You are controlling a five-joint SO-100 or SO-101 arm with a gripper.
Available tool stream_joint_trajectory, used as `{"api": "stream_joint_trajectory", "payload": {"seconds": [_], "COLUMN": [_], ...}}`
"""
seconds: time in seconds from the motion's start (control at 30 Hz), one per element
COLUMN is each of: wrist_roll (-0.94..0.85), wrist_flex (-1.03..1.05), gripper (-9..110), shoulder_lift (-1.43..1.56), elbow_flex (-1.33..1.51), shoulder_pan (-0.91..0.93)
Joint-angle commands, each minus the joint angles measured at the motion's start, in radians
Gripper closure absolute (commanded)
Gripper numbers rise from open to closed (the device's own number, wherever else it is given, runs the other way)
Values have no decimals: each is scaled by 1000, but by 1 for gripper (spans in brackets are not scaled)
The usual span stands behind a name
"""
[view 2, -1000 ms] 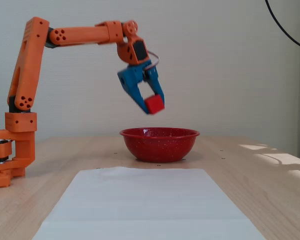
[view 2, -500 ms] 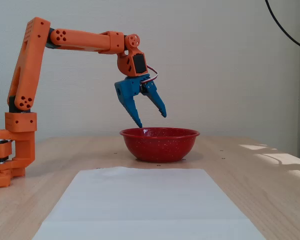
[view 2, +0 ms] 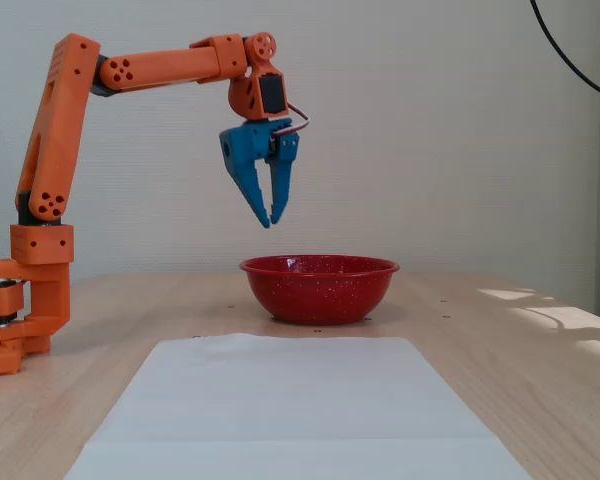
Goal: Grasp the red cube and put it in the red bowl
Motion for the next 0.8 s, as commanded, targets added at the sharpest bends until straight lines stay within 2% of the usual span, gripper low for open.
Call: {"api": "stream_joint_trajectory", "payload": {"seconds": [0.0, 0.33, 0.77], "wrist_roll": [3, 81, 156], "wrist_flex": [64, 98, -285], "gripper": [101, 101, 101], "shoulder_lift": [189, 436, 934], "elbow_flex": [-173, -52, 655], "shoulder_pan": [-100, -325, -531]}}
